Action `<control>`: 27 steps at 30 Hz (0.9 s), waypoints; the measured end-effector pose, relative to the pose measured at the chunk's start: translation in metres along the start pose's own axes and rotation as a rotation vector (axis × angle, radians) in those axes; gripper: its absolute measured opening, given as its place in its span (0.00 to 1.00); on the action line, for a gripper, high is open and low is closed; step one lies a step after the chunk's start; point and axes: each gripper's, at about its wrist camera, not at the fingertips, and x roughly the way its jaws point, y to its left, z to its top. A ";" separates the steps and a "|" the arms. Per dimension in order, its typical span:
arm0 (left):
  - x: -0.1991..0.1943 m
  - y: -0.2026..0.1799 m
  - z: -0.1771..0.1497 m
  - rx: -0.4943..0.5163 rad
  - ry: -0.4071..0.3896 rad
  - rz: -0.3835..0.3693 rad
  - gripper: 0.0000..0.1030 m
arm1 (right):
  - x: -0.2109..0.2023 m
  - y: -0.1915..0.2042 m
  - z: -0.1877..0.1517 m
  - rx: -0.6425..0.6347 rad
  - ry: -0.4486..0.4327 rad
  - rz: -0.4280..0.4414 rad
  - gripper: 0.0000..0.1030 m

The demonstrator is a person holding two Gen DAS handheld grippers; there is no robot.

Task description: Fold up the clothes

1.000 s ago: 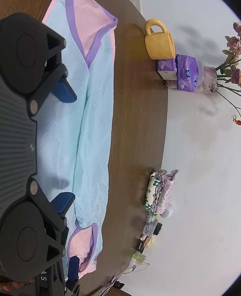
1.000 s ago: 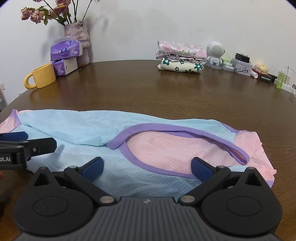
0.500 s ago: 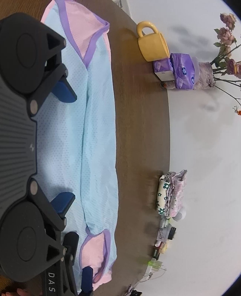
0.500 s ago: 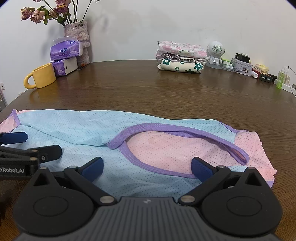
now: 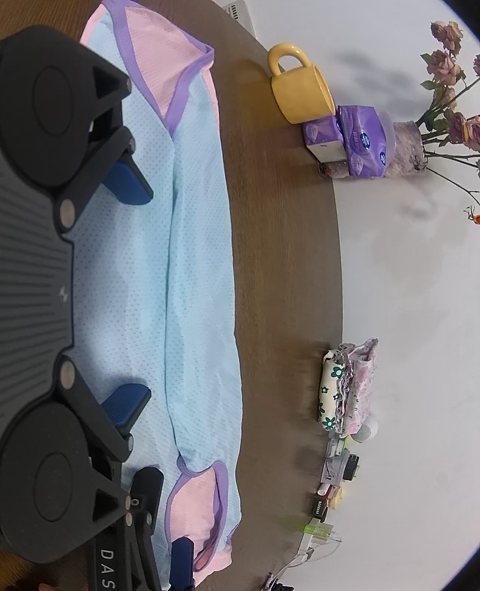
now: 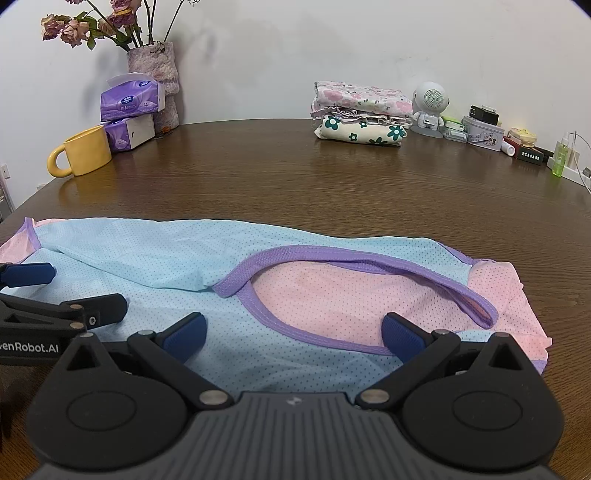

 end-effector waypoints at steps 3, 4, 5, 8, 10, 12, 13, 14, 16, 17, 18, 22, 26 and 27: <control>0.000 -0.001 0.001 -0.001 0.004 0.006 1.00 | 0.000 0.000 0.000 0.000 0.000 0.000 0.99; 0.001 -0.002 0.002 -0.001 0.006 0.009 1.00 | 0.000 0.000 0.000 0.000 0.000 0.000 0.99; 0.001 -0.002 0.003 -0.001 0.008 0.012 1.00 | 0.000 0.000 0.000 0.000 0.000 -0.001 0.99; 0.002 -0.004 0.003 -0.011 0.009 0.026 1.00 | 0.000 0.001 0.000 -0.001 0.000 -0.001 0.99; 0.002 -0.005 0.003 -0.014 0.009 0.029 1.00 | 0.000 0.001 0.000 -0.001 0.000 -0.001 0.99; 0.002 -0.004 0.003 -0.016 0.007 0.029 1.00 | 0.000 0.002 0.000 -0.001 0.000 -0.002 0.99; 0.002 -0.004 0.003 -0.015 0.005 0.029 1.00 | 0.000 0.002 0.000 -0.001 0.000 -0.002 0.99; 0.002 -0.004 0.002 -0.015 0.004 0.029 1.00 | 0.000 0.002 0.000 -0.001 0.000 -0.002 0.99; 0.002 -0.003 0.002 -0.015 0.003 0.028 1.00 | 0.000 0.001 0.000 -0.001 0.000 -0.002 0.99; 0.002 -0.003 0.002 -0.015 0.002 0.028 1.00 | 0.000 0.001 0.000 0.000 0.000 -0.002 0.99; 0.002 -0.003 0.002 -0.015 0.002 0.029 1.00 | 0.000 0.001 0.000 0.000 0.000 -0.002 0.99; 0.002 -0.003 0.001 -0.015 0.000 0.024 1.00 | 0.000 0.002 0.000 0.000 0.000 -0.002 0.99; 0.001 -0.002 0.001 -0.016 -0.001 0.024 1.00 | 0.000 0.002 0.000 0.000 0.000 -0.003 0.99; 0.000 -0.003 0.001 -0.016 -0.001 0.024 1.00 | 0.000 0.002 0.000 0.000 0.000 -0.003 0.99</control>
